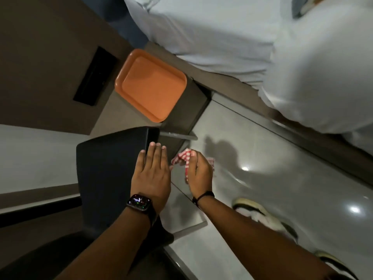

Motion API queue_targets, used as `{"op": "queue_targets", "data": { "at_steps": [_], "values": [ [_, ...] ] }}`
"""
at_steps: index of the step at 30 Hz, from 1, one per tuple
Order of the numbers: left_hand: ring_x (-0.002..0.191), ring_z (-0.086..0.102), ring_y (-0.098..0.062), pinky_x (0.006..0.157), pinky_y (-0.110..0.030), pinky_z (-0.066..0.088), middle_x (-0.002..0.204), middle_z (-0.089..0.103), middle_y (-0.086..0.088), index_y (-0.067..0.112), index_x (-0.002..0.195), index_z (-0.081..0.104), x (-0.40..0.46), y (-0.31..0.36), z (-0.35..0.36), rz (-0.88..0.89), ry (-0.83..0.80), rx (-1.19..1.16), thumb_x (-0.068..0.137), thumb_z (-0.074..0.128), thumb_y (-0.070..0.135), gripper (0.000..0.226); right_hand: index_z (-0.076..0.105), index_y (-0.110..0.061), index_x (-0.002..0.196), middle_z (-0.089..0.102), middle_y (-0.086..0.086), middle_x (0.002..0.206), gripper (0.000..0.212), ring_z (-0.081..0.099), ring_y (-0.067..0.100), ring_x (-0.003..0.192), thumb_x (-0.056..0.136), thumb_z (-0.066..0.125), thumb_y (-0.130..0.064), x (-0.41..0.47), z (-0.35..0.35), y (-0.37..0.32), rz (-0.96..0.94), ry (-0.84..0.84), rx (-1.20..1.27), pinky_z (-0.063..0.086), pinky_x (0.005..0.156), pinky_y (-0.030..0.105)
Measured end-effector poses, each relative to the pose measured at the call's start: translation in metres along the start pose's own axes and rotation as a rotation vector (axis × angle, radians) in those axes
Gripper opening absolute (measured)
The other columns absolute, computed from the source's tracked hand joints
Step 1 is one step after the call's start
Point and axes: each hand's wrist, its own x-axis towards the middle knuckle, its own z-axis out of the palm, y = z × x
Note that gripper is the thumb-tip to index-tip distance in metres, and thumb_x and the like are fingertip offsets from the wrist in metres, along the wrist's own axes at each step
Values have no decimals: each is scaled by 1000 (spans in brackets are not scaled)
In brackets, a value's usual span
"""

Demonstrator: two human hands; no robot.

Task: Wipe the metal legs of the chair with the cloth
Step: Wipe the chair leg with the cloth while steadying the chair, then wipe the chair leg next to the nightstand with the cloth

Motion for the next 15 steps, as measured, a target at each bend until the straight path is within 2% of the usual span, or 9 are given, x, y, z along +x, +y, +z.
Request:
{"op": "queue_targets", "data": {
  "at_steps": [2, 5, 8, 11, 13, 15],
  "values": [
    [162, -9, -29, 125, -48, -16, 176, 0, -13, 6, 153, -18, 34, -13, 0, 6, -15, -7, 107, 3, 39, 60, 75, -12, 115, 81, 5, 109, 43, 75, 17, 103, 115, 39, -36, 28, 20, -5, 53, 12, 0, 60, 97, 32],
    [162, -7, -30, 127, -48, -13, 176, 3, -14, 5, 156, -15, 85, -34, 7, 12, -16, 0, 105, 1, 39, 63, 75, -9, 115, 81, 9, 110, 35, 76, 23, 106, 117, 43, -23, 66, 48, -1, 92, 26, 2, 60, 101, 47],
    [163, 1, -32, 130, -50, 0, 175, 10, -16, 5, 163, 0, 129, -52, 20, 6, -54, -26, 102, -5, 40, 71, 75, -6, 121, 81, 12, 118, 36, 75, 27, 114, 117, 43, -22, 107, 85, 14, 130, 25, 15, 59, 105, 50],
    [162, 5, -34, 130, -50, 5, 174, 12, -18, 3, 163, 4, 161, -59, 38, 23, -130, -20, 92, -17, 45, 85, 73, -2, 125, 78, 16, 122, 34, 73, 32, 118, 117, 44, -17, 136, 126, 32, 165, 46, 40, 57, 106, 54],
    [162, 4, -35, 131, -50, 4, 174, 10, -20, 0, 163, 3, 171, -60, 48, 14, -177, 0, 97, -10, 43, 79, 70, 0, 126, 75, 19, 124, 34, 71, 35, 120, 116, 43, -17, 141, 151, 43, 142, -15, 43, 55, 106, 55],
    [162, 3, -36, 131, -49, 1, 174, 8, -22, -1, 162, 1, 175, -57, 59, 7, -206, 29, 104, 7, 35, 69, 67, -2, 130, 72, 18, 130, 41, 67, 34, 126, 116, 39, -28, 139, 170, 55, 115, -93, 71, 52, 112, 52]
  ]
}}
